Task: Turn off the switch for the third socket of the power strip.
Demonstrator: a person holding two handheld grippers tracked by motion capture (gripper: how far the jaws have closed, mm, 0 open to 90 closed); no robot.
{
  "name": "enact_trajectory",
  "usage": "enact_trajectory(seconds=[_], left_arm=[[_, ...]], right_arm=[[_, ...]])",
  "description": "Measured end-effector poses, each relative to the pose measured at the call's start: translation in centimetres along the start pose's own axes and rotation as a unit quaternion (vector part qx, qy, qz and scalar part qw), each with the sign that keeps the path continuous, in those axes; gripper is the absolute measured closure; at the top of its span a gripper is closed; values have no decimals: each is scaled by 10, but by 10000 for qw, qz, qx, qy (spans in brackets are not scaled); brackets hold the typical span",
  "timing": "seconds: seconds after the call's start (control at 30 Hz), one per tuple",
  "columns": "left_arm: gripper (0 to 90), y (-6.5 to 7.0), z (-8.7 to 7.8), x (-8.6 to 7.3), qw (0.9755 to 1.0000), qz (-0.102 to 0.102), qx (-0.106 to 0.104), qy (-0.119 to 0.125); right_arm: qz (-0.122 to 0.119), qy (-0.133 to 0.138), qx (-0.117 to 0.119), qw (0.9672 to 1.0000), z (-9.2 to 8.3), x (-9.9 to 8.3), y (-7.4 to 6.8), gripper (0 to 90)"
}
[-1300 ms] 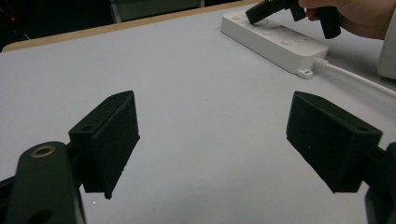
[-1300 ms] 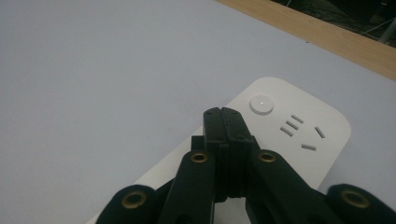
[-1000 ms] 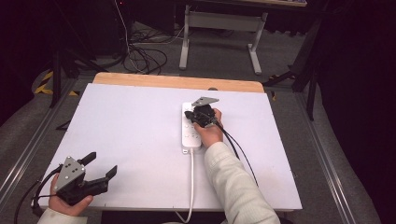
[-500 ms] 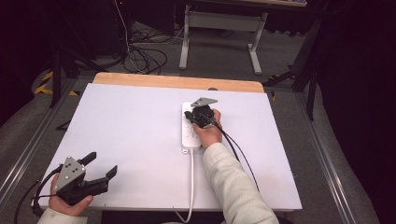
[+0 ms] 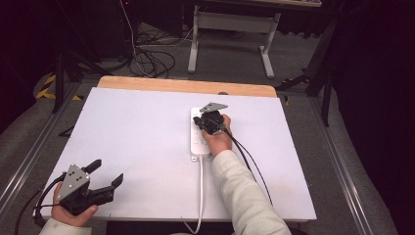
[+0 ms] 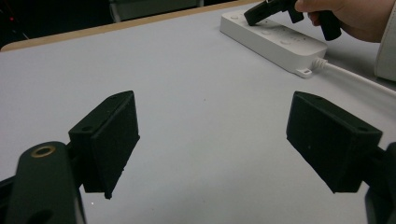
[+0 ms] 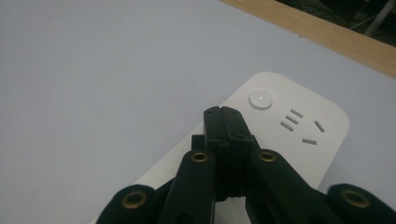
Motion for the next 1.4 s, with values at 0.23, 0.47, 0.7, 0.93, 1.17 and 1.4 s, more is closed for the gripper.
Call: enact_trajectory(seconds=[0.23,0.47,0.7,0.93,1.17,1.4], left_arm=[[172,0,0,0,10000,8,6,-3],[173,0,0,0,10000,9,1,-5],[173,0,0,0,10000,21,4,-15],[173,0,0,0,10000,22,4,-17],[173,0,0,0,10000,20,-1,-9],[173,0,0,0,10000,-3,-1,-8]], right_arm=[[-18,-62,-60,10000,0,1,-1,900],[-25,-115,-113,9999,0,2,-2,900],[-9,-202,-122,9997,1,3,-2,900],[72,-327,-131,9994,1,5,-3,900],[74,-484,-163,9987,2,7,-3,900],[60,-493,-129,9987,2,7,-2,900]])
Point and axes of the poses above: each handheld gripper's, and its own axes: z roughly forward along the jaws, x roughly out of its top, y roughly to its right, the point moved 6 cm from there along z, roughly forward along the jaws
